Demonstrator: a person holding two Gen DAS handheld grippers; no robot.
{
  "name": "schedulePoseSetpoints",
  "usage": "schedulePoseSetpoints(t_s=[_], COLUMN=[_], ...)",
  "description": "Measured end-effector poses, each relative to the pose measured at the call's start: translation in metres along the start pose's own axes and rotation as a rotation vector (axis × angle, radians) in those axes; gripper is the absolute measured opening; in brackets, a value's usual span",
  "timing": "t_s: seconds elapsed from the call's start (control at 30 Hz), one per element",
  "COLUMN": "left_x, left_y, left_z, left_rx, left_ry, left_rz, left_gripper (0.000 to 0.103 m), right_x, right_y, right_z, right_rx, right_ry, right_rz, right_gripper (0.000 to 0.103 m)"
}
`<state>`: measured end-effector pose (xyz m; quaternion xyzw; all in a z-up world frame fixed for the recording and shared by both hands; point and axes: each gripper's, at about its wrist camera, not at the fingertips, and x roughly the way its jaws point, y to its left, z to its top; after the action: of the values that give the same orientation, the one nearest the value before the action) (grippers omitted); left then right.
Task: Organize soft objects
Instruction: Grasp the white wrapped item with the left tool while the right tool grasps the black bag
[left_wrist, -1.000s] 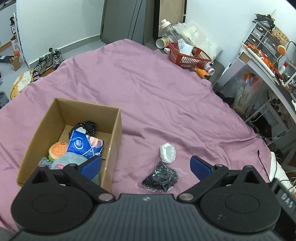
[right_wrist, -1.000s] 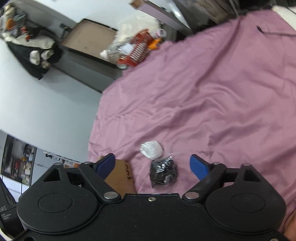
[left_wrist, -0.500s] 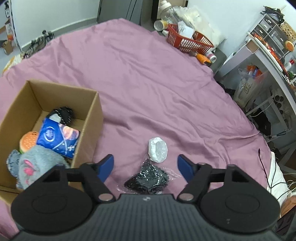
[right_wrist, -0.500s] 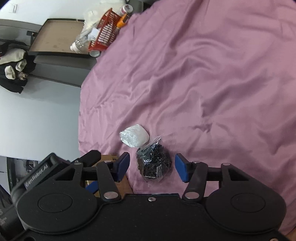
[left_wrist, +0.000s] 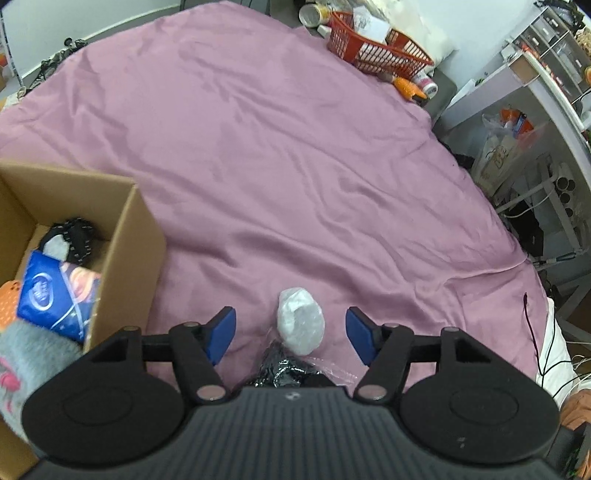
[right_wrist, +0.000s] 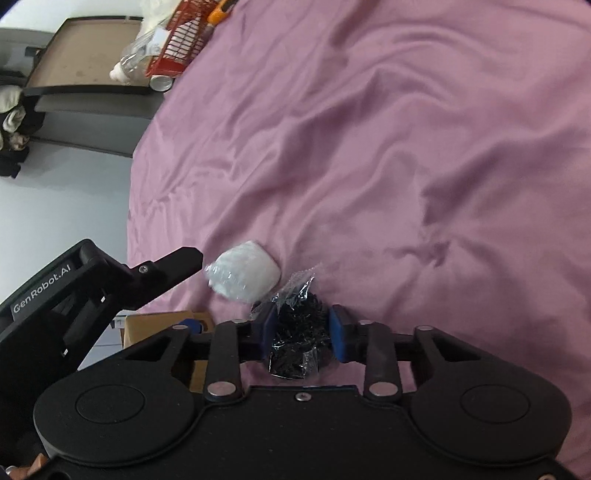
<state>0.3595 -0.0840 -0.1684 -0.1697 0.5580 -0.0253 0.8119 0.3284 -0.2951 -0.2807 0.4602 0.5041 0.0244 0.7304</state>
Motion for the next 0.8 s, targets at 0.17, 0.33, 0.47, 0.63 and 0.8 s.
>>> schedulePoseSetpoints(t_s=[0.17, 0.33, 0.47, 0.63, 0.8], left_x=[0.023, 0.038, 0.036, 0.013, -0.011], left_y=[-0.009, -0.01, -0.008, -0.006, -0.002], left_z=[0.004, 0.002, -0.001, -0.002, -0.004], left_rx=[0.034, 0.03, 0.015, 0.018, 0.004], left_ry=[0.056, 0.063, 0.039, -0.015, -0.072], left_rz=[0.006, 0.012, 0.014, 0.007, 0.007], left_gripper=[0.06, 0.038, 0.031, 0.031, 0.031], right_x=[-0.004, -0.008, -0.017, -0.03, -0.047], right_y=[0.005, 0.008, 0.008, 0.01, 0.017], right_z=[0.001, 0.002, 0.002, 0.003, 0.0], right_rx=[-0.028, -0.047, -0.063, -0.074, -0.125], right_ry=[-0.022, -0.048, -0.082, -0.126, -0.184], right_rz=[-0.003, -0.011, -0.015, -0.005, 0.013], right_gripper=[0.019, 0.018, 0.017, 0.017, 0.017])
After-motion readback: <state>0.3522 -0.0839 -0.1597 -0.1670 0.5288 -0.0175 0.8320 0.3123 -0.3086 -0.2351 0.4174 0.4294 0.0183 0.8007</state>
